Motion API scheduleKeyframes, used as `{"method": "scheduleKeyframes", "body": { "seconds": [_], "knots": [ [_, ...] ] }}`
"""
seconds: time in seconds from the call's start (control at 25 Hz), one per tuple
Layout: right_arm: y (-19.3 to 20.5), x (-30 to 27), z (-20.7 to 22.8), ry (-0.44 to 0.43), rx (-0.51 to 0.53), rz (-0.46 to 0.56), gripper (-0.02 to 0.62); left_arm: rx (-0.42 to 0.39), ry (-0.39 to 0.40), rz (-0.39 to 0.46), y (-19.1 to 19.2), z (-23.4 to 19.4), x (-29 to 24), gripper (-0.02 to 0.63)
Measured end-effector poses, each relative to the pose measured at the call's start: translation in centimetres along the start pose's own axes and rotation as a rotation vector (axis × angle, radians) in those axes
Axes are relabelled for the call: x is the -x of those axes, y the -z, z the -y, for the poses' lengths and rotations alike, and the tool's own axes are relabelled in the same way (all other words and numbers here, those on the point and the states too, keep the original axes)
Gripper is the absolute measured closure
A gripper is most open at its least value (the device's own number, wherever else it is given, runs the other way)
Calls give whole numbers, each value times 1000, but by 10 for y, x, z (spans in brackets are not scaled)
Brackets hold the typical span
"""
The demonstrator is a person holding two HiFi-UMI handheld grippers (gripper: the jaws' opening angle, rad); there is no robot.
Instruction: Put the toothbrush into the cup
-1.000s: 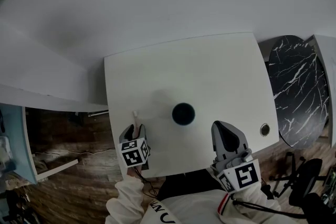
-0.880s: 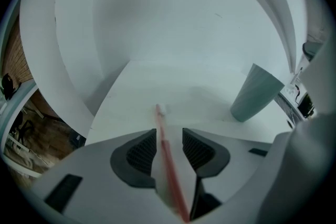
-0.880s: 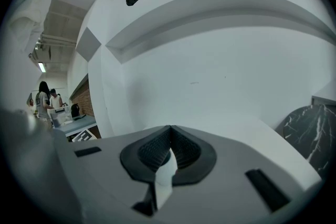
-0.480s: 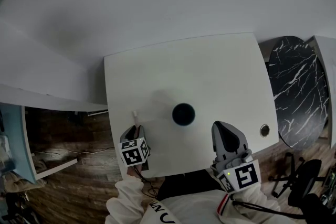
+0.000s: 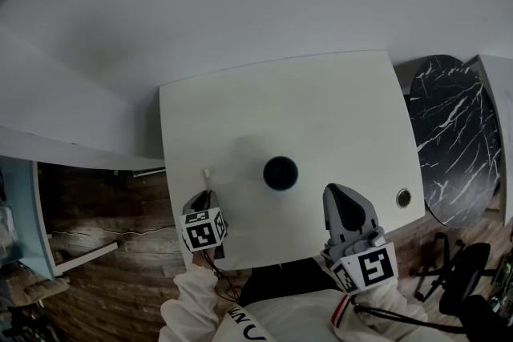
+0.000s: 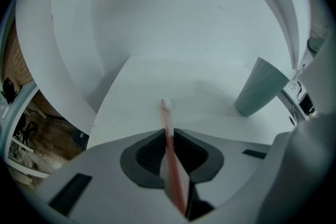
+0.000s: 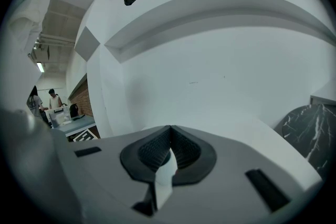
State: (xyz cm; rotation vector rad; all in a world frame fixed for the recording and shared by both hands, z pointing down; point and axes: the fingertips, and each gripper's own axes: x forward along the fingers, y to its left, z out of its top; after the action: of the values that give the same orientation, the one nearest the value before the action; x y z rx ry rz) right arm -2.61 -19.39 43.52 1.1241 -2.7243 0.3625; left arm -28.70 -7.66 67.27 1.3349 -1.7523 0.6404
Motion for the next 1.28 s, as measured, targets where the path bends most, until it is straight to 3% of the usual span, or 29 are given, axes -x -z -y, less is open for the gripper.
{"method": "scheduleKeyframes", "body": {
  "seconds": [0.48,1.28],
  "knots": [
    [-2,7,-6,7,-3,6,592,-26,6,41,-7,0,14,549],
    [-27,31,-32,7,25,79,592,-125,104,309,-78,54,108,551]
  ]
}}
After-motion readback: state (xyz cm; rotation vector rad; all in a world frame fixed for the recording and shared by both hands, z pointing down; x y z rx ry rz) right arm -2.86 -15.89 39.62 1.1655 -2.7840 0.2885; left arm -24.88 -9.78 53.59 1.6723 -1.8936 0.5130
